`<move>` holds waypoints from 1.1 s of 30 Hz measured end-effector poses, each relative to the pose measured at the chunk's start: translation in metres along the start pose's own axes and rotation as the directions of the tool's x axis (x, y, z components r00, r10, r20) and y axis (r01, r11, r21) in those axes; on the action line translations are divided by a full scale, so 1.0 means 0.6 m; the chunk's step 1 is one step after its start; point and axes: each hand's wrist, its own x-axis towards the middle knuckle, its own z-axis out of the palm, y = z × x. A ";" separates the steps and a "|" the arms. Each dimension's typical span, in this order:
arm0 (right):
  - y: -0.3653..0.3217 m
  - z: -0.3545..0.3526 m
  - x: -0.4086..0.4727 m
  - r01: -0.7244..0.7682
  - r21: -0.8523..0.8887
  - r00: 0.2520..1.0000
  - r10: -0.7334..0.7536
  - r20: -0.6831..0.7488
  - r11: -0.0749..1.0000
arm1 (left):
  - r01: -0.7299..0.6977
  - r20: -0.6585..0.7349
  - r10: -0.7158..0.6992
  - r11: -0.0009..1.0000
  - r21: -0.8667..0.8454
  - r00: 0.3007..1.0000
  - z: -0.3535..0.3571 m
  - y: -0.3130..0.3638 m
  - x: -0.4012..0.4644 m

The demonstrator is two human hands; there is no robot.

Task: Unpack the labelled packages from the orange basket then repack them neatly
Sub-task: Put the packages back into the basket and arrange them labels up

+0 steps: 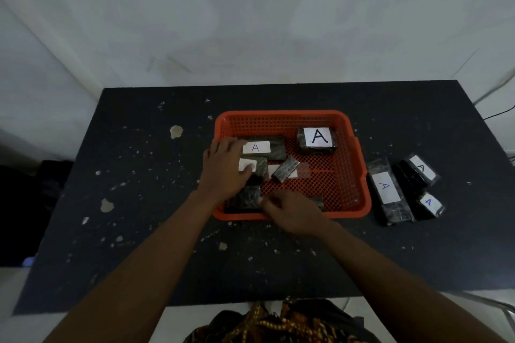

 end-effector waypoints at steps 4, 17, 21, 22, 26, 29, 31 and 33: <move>-0.013 0.006 0.046 -0.099 0.062 0.993 0.102 -0.052 0.993 | 0.249 -0.168 -0.328 0.896 -0.368 0.930 0.010 -0.011 -0.042; -0.049 0.027 0.092 -0.263 0.088 0.964 0.259 0.053 0.961 | 0.438 0.090 -0.498 0.646 -0.625 0.863 0.050 -0.029 -0.093; -0.057 0.016 0.090 -0.387 0.404 0.922 0.359 0.146 0.829 | 0.428 0.092 -0.486 0.645 -0.633 0.869 0.055 -0.034 -0.093; -0.059 0.012 0.089 -0.416 0.410 0.909 0.377 0.175 0.812 | 0.426 0.091 -0.485 0.646 -0.634 0.870 0.055 -0.034 -0.093; -0.069 0.003 0.086 -0.484 0.382 0.872 0.399 0.282 0.788 | 0.425 0.091 -0.484 0.646 -0.634 0.871 0.053 -0.033 -0.092; -0.069 -0.001 0.082 -0.500 0.432 0.860 0.376 0.344 0.750 | 0.416 0.086 -0.474 0.656 -0.629 0.877 0.052 -0.033 -0.092; -0.064 -0.005 0.081 -0.502 0.451 0.858 0.358 0.370 0.738 | 0.415 0.089 -0.470 0.658 -0.629 0.878 0.051 -0.033 -0.093; -0.059 -0.014 0.079 -0.498 0.489 0.860 0.337 0.383 0.716 | 0.416 0.093 -0.467 0.657 -0.629 0.879 0.051 -0.033 -0.094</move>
